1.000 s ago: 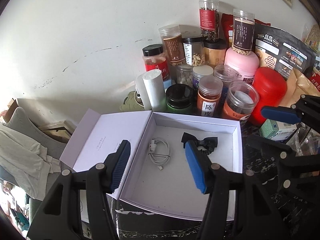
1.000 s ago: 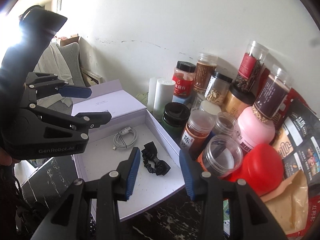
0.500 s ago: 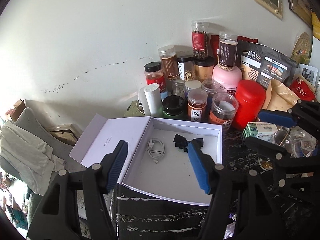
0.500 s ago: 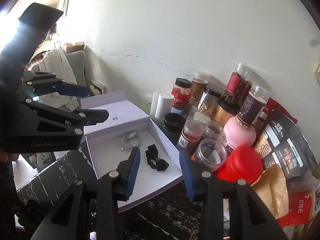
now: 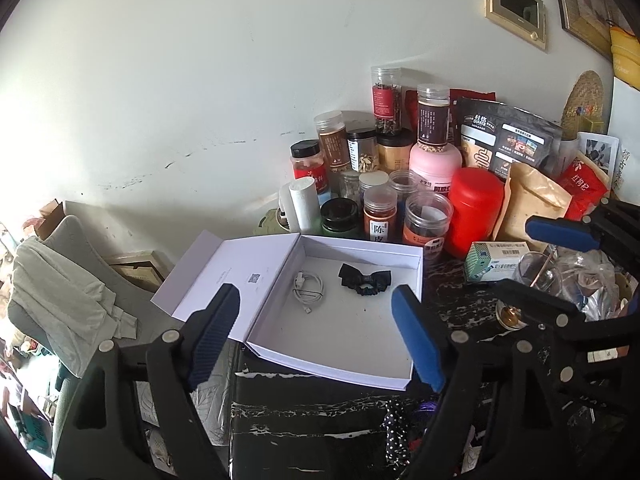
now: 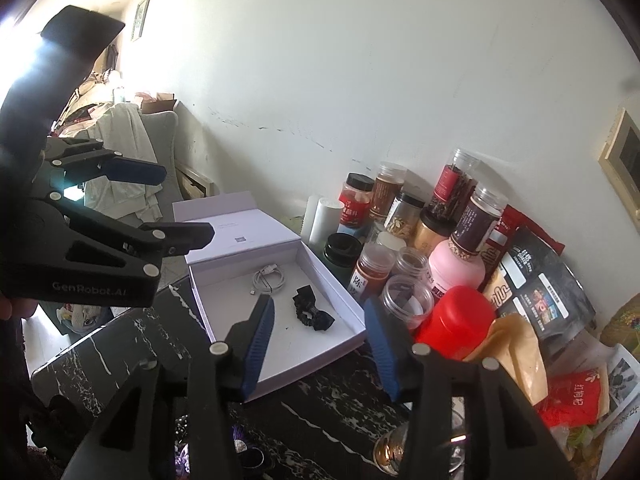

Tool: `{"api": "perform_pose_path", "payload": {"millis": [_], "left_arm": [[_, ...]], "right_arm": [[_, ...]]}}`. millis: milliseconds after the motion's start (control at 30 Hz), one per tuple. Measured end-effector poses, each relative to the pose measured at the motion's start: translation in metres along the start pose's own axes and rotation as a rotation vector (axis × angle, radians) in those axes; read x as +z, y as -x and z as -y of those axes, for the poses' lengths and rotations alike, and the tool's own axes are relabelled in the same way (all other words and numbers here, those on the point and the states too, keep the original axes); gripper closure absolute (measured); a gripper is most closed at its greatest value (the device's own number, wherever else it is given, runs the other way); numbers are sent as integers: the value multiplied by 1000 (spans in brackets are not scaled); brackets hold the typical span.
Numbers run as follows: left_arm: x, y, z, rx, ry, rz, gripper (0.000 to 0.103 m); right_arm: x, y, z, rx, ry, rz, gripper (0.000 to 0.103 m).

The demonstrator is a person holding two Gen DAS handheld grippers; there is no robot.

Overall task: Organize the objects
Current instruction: 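Withdraw both open grippers from the box back over the table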

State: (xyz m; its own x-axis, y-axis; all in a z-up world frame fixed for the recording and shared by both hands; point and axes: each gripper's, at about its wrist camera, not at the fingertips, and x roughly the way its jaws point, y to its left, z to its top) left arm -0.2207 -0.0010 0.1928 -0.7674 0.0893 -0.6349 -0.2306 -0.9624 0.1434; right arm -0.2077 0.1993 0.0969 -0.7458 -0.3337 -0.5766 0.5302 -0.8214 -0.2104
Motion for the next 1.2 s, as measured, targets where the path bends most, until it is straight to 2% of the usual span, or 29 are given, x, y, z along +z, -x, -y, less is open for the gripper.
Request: {"api": "perform_pose_path", "payload": {"millis": [200,533,767,1200], "left_arm": [[-18,26,6,-8,11,-3,21],[-47,71,13,-10,16,31,8],[-79,94,24,-29,12,27,7],[-133,102,38,-53,17,-24,7]], "right_arm": [[-11,26,-8,-9,1,19,52],[-34,64,-15,-28,-23,41,48],[-56,85,-23,-29,-30,46,46],[-98,98,-46,13,-42,10,46]]}}
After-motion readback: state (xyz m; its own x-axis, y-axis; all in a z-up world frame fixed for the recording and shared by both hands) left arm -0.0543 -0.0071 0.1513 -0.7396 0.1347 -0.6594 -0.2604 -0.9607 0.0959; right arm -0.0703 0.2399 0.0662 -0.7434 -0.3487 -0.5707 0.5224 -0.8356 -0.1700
